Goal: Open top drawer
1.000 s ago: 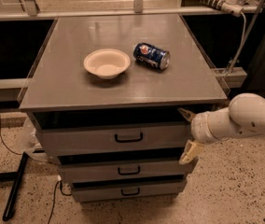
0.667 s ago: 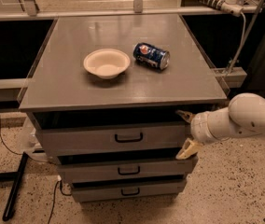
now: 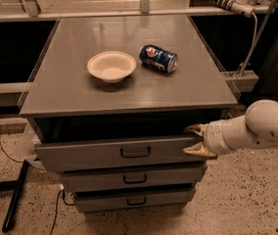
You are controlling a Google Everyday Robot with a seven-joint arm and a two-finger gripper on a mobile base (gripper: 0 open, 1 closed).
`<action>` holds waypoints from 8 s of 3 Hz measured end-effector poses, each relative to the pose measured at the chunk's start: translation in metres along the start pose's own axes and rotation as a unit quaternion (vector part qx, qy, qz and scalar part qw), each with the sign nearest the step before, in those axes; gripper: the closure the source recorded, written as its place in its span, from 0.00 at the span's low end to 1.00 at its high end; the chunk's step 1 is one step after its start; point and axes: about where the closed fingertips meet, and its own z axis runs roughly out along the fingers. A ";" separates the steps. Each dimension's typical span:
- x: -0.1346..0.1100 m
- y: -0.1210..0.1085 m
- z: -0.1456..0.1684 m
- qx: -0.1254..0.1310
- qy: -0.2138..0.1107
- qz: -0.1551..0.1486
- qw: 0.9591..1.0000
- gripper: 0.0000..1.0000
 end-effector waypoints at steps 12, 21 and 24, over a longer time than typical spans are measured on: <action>-0.002 0.037 -0.039 -0.030 -0.035 0.016 0.999 0.81; -0.014 0.059 -0.053 -0.055 -0.063 0.025 0.996 1.00; -0.014 0.059 -0.053 -0.055 -0.063 0.025 0.996 0.35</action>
Offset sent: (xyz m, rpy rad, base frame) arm -0.2747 -0.0673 0.0251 0.0583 0.1532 -0.2021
